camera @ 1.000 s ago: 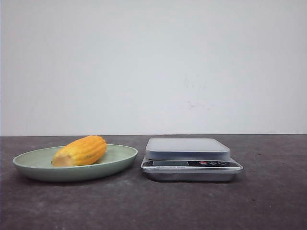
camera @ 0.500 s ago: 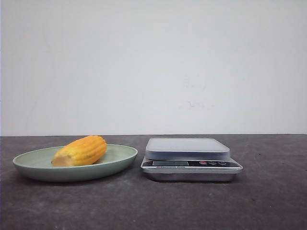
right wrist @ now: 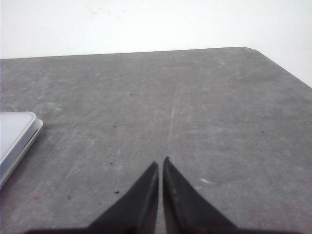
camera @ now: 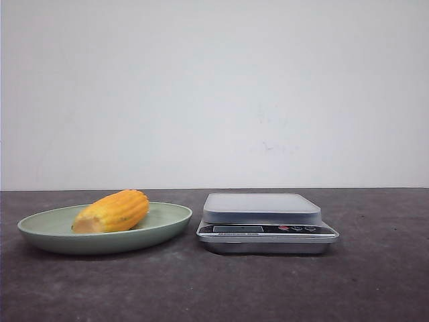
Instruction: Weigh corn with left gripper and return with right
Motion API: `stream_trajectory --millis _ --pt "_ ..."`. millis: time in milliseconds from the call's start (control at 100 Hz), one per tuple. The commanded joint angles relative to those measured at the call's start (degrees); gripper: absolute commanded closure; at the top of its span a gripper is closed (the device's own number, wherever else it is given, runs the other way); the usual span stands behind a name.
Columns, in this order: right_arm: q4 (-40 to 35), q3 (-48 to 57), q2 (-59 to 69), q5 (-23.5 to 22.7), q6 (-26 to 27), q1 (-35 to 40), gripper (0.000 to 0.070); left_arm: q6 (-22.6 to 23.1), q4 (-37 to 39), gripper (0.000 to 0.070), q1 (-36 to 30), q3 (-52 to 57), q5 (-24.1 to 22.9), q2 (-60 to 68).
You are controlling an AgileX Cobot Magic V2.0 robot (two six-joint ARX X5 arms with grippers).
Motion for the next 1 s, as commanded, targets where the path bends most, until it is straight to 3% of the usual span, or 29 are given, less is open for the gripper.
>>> stream_trajectory --millis 0,210,400,480,630,720,780,830,930,990 --pt "0.61 -0.22 -0.09 0.04 0.39 0.0 0.069 0.07 -0.37 0.07 0.02 -0.98 -0.07 -0.04" --pt "0.68 -0.22 -0.09 0.0 0.44 0.0 0.069 -0.33 0.44 0.07 0.02 -0.98 0.39 -0.04" --pt "1.66 -0.22 -0.09 -0.07 2.05 0.04 0.069 -14.8 2.82 0.07 0.02 0.15 3.76 -0.04" --pt "5.4 -0.2 -0.09 -0.92 7.04 0.04 0.069 -20.39 3.17 0.07 0.02 0.94 6.78 -0.04" --pt "17.64 0.13 -0.09 -10.32 19.93 0.04 0.0693 -32.54 7.21 0.0697 0.0 1.42 9.11 -0.04" --pt "21.62 2.86 -0.09 -15.02 27.17 0.04 0.0694 -36.81 5.46 0.0689 -0.02 5.53 12.98 0.2" --pt "20.76 6.86 -0.02 -17.99 28.79 0.04 0.0695 -36.28 -1.16 0.0688 -0.24 10.99 13.77 1.84" --pt "18.73 11.23 0.85 -19.58 27.82 0.04 0.0696 -32.7 -7.34 0.0689 -0.46 16.28 13.92 4.02" --pt "10.86 22.27 4.72 -21.03 20.94 0.04 0.0696 -23.52 -14.16 0.0689 -0.52 27.34 13.42 10.69" --pt "4.79 29.53 8.7 -20.98 16.63 0.04 0.0696 -20.55 -14.8 0.0689 -0.52 33.73 12.76 15.78"
